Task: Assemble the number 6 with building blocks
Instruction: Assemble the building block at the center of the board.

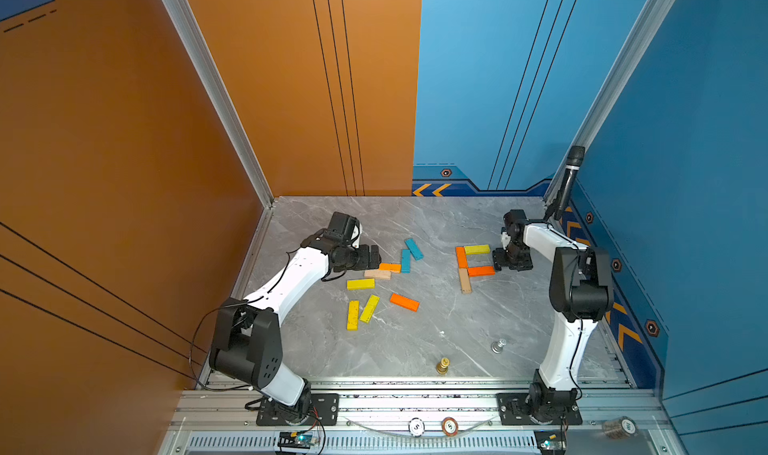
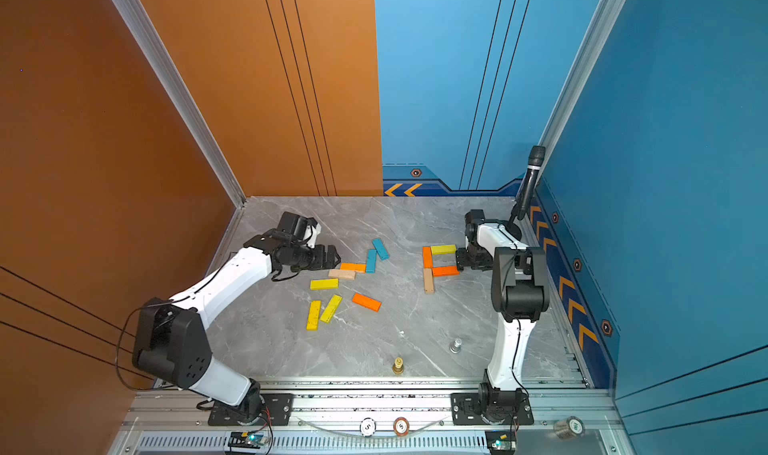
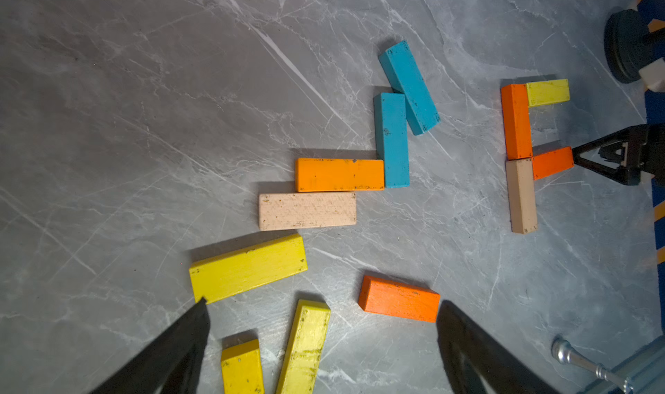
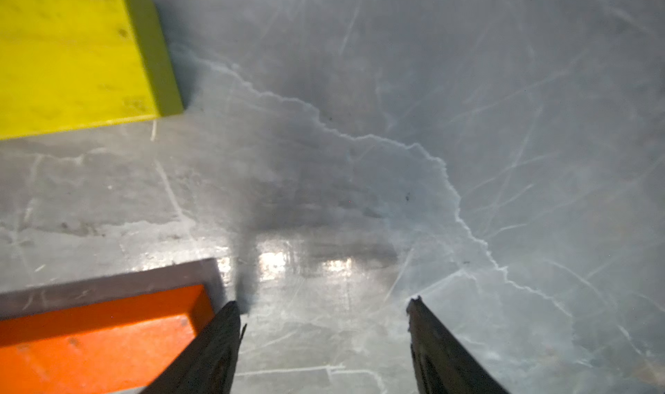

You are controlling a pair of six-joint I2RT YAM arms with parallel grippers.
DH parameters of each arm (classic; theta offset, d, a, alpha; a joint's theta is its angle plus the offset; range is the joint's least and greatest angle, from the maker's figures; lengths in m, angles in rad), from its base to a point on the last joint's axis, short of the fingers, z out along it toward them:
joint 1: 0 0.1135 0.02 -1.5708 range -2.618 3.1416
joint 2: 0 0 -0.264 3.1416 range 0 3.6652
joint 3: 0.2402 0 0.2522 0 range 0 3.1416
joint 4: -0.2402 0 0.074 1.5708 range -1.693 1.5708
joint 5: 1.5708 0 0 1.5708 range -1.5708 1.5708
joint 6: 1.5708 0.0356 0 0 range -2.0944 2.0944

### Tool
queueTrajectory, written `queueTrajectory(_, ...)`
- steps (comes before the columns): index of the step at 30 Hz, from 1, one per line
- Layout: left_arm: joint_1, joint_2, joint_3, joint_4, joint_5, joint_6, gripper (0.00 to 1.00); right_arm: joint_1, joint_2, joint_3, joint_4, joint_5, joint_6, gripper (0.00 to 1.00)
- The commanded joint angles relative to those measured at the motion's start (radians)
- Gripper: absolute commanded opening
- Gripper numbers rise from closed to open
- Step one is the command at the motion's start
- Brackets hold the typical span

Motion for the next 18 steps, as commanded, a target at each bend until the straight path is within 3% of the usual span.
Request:
queueTrajectory(1,-0.011,-0.015,0.024,-0.024,0.002,0.017,0.98,-0.001,-0.022,0.028,-0.041,0.025,0.010,0.74)
queueTrajectory(11,-0.012,-0.012,0.025,-0.023,0.001,0.016,0.98,0.004,-0.129,0.037,-0.039,-0.023,0.099,0.76)
queueTrajectory(16,-0.013,-0.016,0.027,-0.025,-0.003,0.017,0.98,0.064,-0.225,-0.019,0.020,-0.001,0.184,0.78)
queueTrajectory(18,-0.012,-0.020,0.025,-0.025,-0.006,0.016,0.98,0.083,-0.241,-0.037,0.040,-0.053,0.206,0.76)
